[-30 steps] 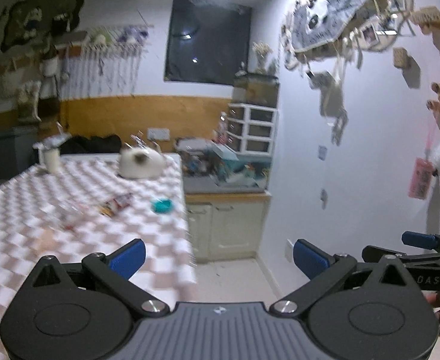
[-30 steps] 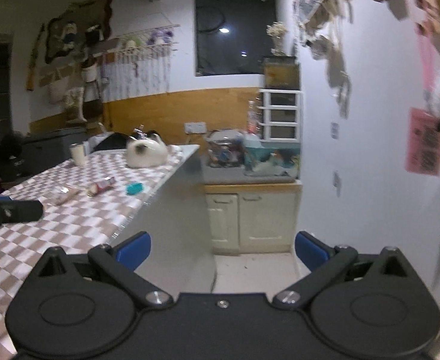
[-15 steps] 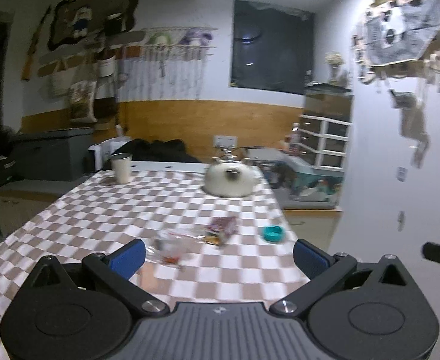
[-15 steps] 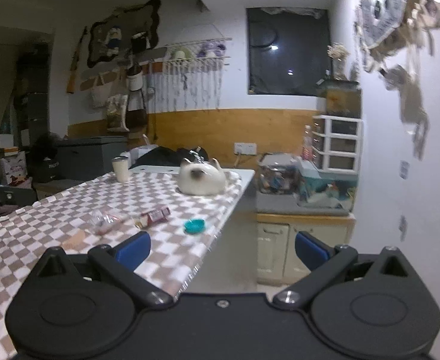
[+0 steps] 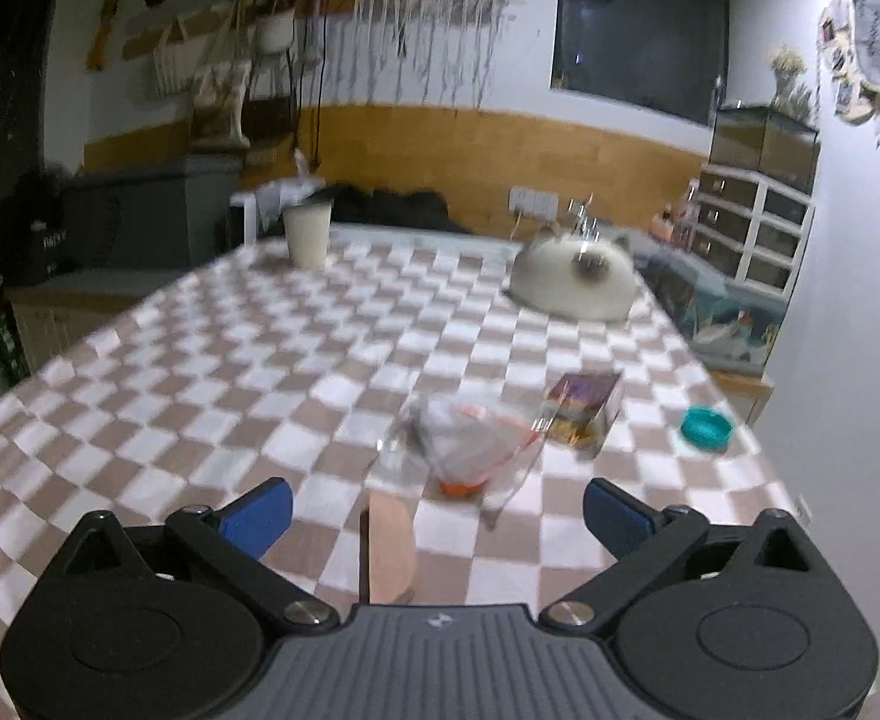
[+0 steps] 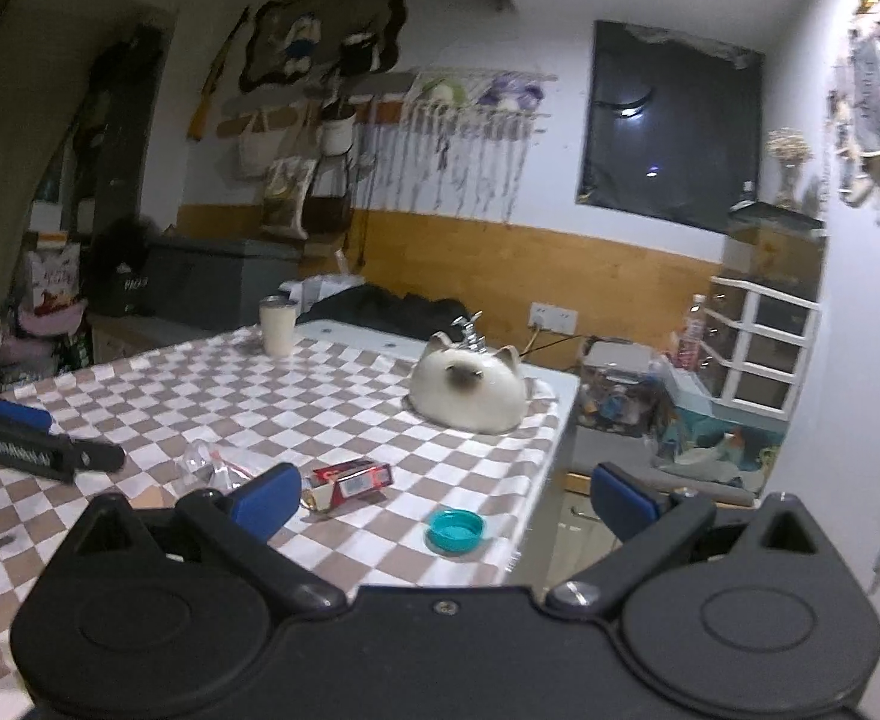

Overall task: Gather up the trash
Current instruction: 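Move both open grippers back toward the counter, then grasp the wooden stick with the left gripper while the right gripper grasps the clear plastic bag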

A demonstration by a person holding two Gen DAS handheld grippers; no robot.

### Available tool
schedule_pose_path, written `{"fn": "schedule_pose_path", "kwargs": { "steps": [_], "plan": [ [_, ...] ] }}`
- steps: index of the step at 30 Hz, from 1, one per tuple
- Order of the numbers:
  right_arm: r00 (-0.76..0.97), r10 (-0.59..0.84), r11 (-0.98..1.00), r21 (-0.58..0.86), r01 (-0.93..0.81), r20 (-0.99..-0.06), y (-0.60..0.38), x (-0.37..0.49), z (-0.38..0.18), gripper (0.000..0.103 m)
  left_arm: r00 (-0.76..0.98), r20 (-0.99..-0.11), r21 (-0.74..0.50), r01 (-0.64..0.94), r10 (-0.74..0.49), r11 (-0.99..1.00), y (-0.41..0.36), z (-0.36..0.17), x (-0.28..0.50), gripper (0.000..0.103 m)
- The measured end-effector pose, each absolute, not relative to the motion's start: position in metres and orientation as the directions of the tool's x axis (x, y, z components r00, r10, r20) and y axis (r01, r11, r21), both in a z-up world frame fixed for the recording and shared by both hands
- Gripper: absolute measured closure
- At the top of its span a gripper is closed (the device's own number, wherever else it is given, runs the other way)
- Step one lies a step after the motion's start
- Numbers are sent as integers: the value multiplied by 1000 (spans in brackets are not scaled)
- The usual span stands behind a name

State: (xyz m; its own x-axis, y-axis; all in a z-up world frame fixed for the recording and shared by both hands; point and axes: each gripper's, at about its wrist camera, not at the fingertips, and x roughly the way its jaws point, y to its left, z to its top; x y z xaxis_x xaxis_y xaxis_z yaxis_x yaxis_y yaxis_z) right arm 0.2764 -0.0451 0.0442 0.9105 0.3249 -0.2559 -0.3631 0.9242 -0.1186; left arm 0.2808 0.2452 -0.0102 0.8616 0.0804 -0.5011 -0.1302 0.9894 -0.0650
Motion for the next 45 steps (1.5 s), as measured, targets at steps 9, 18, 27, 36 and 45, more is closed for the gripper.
{"fn": "schedule_pose_path", "kwargs": {
  "steps": [9, 18, 27, 36, 45],
  "plan": [
    [877, 356, 882, -196, -430, -323, 30, 332, 22, 0, 814, -580, -89, -102, 32, 991, 267, -56, 308, 21],
    [831, 407, 770, -347, -536, -379, 118, 360, -7, 10, 809, -586, -57, -95, 44, 994, 271, -68, 311, 30],
    [818, 372, 706, -439, -556, -438, 175, 386, -33, 22, 815, -578, -86, -107, 37, 991, 275, -68, 310, 37],
    [827, 328, 704, -466, -536, -456, 195, 399, -44, 61, 814, -579, -75, -106, 44, 992, 272, -68, 309, 51],
    [826, 328, 777, -366, -512, -459, 167, 388, -32, 94, 819, -573, -98, -99, 25, 990, 276, -68, 310, 76]
  ]
}}
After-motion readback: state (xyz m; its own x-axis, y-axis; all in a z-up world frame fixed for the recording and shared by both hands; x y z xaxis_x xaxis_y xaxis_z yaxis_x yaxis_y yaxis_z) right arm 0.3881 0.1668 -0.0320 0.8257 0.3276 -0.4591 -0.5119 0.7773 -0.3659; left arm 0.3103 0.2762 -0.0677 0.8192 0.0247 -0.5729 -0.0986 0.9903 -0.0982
